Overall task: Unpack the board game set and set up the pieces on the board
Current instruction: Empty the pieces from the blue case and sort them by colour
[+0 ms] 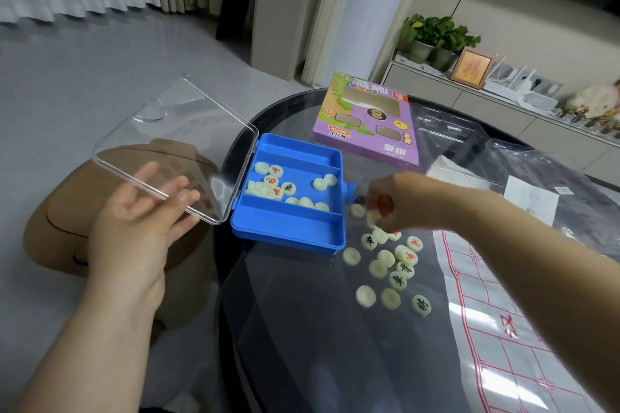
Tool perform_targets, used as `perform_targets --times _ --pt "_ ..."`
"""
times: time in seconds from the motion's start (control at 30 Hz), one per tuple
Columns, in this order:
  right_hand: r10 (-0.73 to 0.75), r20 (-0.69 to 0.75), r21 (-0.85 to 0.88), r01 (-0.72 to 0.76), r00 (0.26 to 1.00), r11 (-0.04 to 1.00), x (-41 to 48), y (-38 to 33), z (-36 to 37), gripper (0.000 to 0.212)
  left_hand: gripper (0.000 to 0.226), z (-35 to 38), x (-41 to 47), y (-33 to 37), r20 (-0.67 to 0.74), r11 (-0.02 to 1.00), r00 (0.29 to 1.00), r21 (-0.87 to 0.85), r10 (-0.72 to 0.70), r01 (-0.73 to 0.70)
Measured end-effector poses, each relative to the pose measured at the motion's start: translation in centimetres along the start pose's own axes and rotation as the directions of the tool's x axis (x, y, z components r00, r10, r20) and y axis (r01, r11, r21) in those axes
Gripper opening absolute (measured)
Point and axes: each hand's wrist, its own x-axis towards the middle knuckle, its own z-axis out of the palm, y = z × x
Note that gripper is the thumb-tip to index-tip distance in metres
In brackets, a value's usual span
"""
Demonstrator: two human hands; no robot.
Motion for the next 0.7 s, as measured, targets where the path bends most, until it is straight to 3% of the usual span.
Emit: perform_targets --times 0.07,0.23,0.43,0.7 --pt "0.013 0.013 -0.003 -0.013 1.0 1.0 0.1 0.0 0.3 0.024 0.052 0.0 -0.1 0.0 0.004 1.0 1.0 -0.005 0.001 -0.001" --pt "-0.077 -0.268 0.119 0.112 0.96 0.987 2.2 -2.0 -1.3 0.028 0.052 0.1 -0.1 0.0 0.003 1.0 1.0 -0.011 -0.003 0.003" --pt "-0.108 -0.092 -0.146 0.094 0.99 0.985 5.8 -4.2 -0.3 0.034 0.052 0.0 0.0 0.0 0.005 1.0 1.0 -0.028 -0.011 0.011" --pt "-0.126 -0.134 -0.123 0.109 0.983 0.986 6.4 -4.2 -0.2 0.024 0.051 0.0 0.1 0.0 -0.005 1.0 1.0 -0.023 -0.02 0.02"
